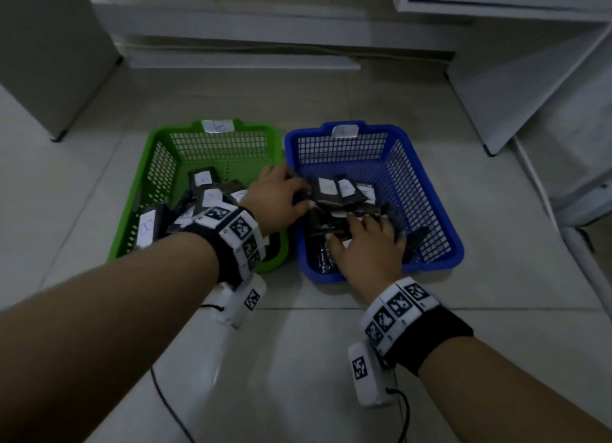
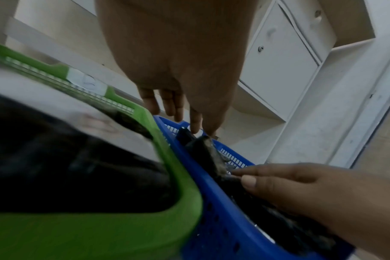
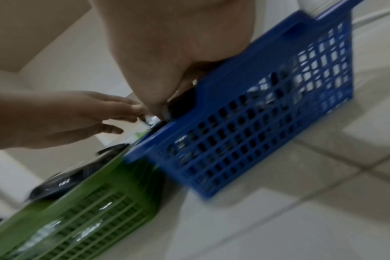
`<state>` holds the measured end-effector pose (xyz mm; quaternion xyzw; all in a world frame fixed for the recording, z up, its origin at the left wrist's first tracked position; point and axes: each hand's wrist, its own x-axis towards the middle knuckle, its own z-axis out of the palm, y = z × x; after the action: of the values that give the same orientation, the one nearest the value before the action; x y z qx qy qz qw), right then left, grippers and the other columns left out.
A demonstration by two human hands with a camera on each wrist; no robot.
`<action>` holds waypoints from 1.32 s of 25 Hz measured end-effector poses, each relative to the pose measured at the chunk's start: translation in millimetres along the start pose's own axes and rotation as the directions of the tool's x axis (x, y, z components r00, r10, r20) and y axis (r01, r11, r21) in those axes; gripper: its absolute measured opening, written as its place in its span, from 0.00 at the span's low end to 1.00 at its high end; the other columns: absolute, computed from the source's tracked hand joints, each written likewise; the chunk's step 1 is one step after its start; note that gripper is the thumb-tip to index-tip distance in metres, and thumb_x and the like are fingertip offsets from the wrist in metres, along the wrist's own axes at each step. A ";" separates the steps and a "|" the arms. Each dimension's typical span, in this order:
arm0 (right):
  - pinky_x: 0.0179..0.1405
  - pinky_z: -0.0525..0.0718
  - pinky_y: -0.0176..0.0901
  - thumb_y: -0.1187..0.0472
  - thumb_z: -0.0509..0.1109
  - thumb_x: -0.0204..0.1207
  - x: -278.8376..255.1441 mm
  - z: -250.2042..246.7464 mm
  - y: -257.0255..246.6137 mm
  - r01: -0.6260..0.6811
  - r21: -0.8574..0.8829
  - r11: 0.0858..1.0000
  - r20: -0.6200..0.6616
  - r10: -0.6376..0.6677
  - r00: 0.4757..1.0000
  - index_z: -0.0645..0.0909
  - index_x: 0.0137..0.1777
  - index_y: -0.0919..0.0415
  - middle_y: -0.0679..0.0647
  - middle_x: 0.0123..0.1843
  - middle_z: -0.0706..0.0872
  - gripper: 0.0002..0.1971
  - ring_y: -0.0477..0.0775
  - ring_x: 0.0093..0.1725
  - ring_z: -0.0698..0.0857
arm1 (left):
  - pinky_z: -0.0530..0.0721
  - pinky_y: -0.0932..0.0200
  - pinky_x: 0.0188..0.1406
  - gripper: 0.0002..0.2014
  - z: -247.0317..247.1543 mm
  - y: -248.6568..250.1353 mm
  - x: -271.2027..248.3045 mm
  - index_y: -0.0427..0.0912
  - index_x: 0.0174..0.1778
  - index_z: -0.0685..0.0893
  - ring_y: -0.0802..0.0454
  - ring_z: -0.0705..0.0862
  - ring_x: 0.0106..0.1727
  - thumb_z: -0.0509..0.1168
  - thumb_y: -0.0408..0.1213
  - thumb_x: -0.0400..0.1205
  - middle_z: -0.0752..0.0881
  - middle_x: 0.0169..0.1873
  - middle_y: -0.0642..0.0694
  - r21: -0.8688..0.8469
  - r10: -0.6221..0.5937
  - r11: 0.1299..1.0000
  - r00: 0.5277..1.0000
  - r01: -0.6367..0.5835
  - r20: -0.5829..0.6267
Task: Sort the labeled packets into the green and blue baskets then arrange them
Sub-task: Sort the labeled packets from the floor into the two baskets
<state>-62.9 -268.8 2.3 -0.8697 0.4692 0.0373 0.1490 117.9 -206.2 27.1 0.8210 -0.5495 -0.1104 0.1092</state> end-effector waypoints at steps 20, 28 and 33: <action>0.67 0.75 0.46 0.64 0.65 0.76 -180.2 150.8 -263.1 0.773 0.321 0.547 0.269 -0.835 0.479 0.79 0.68 0.55 0.52 0.65 0.78 0.19 0.56 0.67 0.72 | 0.77 0.65 0.57 0.26 38.4 -177.3 -471.8 0.53 0.62 0.82 0.60 0.79 0.58 0.65 0.60 0.70 0.82 0.58 0.54 -0.154 -0.244 0.945 0.935 0.289 0.258; 0.65 0.75 0.47 0.51 0.71 0.75 -205.3 178.1 -308.8 0.823 0.225 0.522 0.374 -0.826 0.422 0.65 0.78 0.45 0.50 0.69 0.72 0.32 0.54 0.68 0.68 | 0.76 0.62 0.44 0.25 33.6 -184.2 -490.3 0.50 0.49 0.87 0.52 0.82 0.46 0.60 0.64 0.68 0.85 0.44 0.53 -0.177 -0.345 0.908 0.917 0.380 0.201; 0.62 0.76 0.48 0.54 0.78 0.66 -202.6 175.7 -316.8 0.778 0.239 0.581 0.419 -0.784 0.457 0.72 0.65 0.49 0.54 0.62 0.71 0.27 0.56 0.64 0.70 | 0.81 0.55 0.49 0.16 6.8 -200.1 -484.9 0.43 0.48 0.85 0.49 0.85 0.44 0.68 0.53 0.78 0.87 0.43 0.45 -0.564 -0.675 0.456 0.681 0.688 0.285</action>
<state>99.5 109.2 -52.6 -0.9468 -0.0343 0.1773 0.2665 111.3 317.0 -9.9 0.8822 -0.1050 -0.3301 0.3190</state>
